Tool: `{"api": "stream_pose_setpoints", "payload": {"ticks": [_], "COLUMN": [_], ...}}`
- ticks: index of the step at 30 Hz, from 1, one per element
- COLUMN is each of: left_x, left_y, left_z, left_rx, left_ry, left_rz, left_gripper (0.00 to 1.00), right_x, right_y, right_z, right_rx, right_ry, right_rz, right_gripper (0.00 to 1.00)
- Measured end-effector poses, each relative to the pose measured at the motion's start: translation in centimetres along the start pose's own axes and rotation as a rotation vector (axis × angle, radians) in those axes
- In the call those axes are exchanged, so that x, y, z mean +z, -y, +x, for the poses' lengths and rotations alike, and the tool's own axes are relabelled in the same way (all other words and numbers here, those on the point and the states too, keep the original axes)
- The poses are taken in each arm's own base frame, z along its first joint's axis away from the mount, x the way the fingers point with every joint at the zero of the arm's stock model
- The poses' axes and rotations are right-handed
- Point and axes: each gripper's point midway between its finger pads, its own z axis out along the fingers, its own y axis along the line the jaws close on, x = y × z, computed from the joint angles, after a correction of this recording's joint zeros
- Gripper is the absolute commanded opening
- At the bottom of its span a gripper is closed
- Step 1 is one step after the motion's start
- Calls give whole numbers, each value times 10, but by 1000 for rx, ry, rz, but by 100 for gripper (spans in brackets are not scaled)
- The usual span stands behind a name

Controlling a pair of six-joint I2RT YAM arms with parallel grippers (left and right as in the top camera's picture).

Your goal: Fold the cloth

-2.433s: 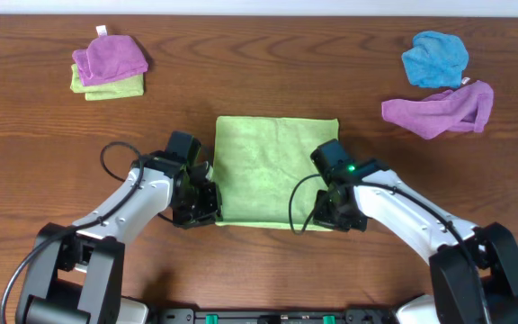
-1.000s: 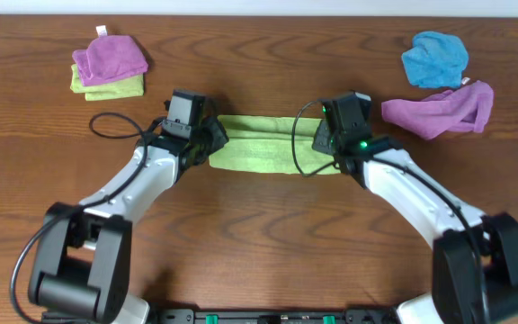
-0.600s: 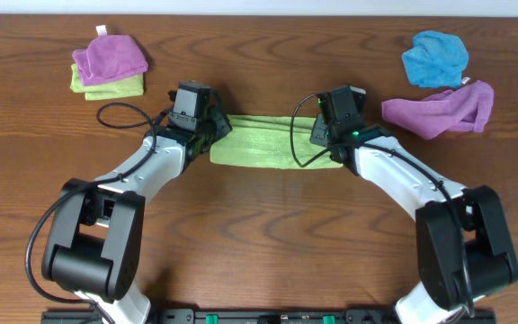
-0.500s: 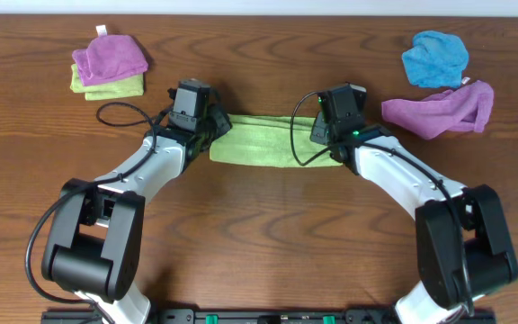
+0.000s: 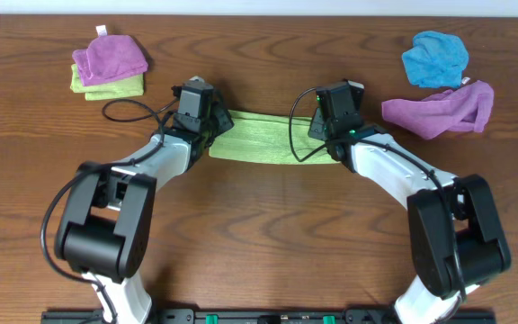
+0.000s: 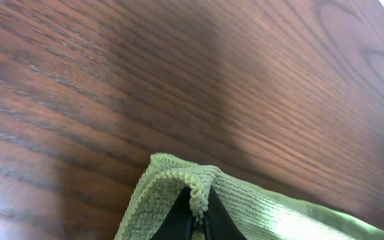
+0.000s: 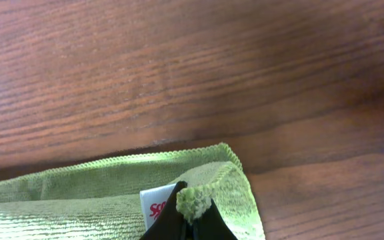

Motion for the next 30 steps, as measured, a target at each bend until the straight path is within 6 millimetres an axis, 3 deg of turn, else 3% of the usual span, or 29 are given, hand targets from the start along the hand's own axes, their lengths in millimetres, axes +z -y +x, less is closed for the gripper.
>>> {"api": "stream_pose_setpoints", "payload": {"ticks": [5, 7, 10, 13, 16, 21, 23, 25, 28, 29, 30], "left_x": [9, 9, 9, 8, 6, 1, -5, -16, -40, -46, -54], "left_y": [-6, -6, -10, -21, -24, -22, -19, -12, 8, 14, 21], "left_z": [6, 5, 1, -9, -15, -17, -18, -21, -24, -24, -24], "left_rx": [-1, -1, 7, -4, 9, 26, 30, 32, 34, 29, 22], "left_ry": [-12, -10, 9, 40, 61, 64, 61, 57, 39, 30, 22], "left_rz": [-11, -9, -29, -63, -74, -79, -80, -65, 0, 19, 45], "left_gripper": [6, 11, 36, 70, 85, 86, 91, 92, 90, 86, 75], "right_x": [2, 4, 6, 7, 7, 5, -2, -20, -52, -64, -73], "right_y": [0, 1, 11, 27, 35, 37, 37, 37, 34, 34, 33], "right_z": [1, 4, 3, -4, -7, -6, -8, -15, -28, -30, -32], "right_rx": [-1, -3, -13, -6, -1, -5, -3, 7, 35, 47, 61], "right_ry": [-3, -9, -6, 10, 18, 12, 13, 21, 41, 41, 42], "right_rz": [2, 7, 46, 96, 122, 134, 132, 119, 85, 69, 54], "right_gripper": [1, 6, 32, 45, 50, 73, 82, 99, 99, 99, 99]}}
